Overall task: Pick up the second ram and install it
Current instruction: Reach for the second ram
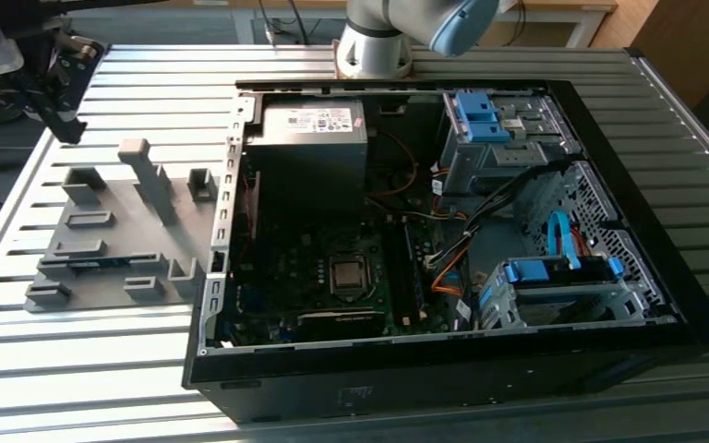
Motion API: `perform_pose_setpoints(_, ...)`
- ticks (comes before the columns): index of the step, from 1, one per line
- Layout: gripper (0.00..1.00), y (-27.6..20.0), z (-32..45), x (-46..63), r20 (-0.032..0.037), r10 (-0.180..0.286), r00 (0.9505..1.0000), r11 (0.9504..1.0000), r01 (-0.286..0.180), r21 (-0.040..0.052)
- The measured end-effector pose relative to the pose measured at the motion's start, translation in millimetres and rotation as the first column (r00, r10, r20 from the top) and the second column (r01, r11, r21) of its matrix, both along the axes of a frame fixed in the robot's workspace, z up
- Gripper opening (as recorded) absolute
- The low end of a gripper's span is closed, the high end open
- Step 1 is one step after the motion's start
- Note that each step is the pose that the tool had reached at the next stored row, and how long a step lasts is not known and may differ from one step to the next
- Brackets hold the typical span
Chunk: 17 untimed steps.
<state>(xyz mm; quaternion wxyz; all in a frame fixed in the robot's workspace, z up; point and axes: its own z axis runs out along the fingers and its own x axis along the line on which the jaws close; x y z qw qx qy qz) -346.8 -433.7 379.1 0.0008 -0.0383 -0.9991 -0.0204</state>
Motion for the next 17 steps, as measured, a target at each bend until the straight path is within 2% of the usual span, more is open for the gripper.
perform_pose_setpoints(8,0.11,-2.9,-0.5,-4.5,-0.0031,0.000,1.0000,1.0000,0.000,0.0000)
perform_pose_setpoints(15,0.11,-3.8,-1.1,-21.6,-0.0035,0.000,1.0000,1.0000,0.000,0.0000)
perform_pose_setpoints(17,0.11,-3.8,-1.1,-23.0,-0.0036,0.000,1.0000,1.0000,0.000,0.0001)
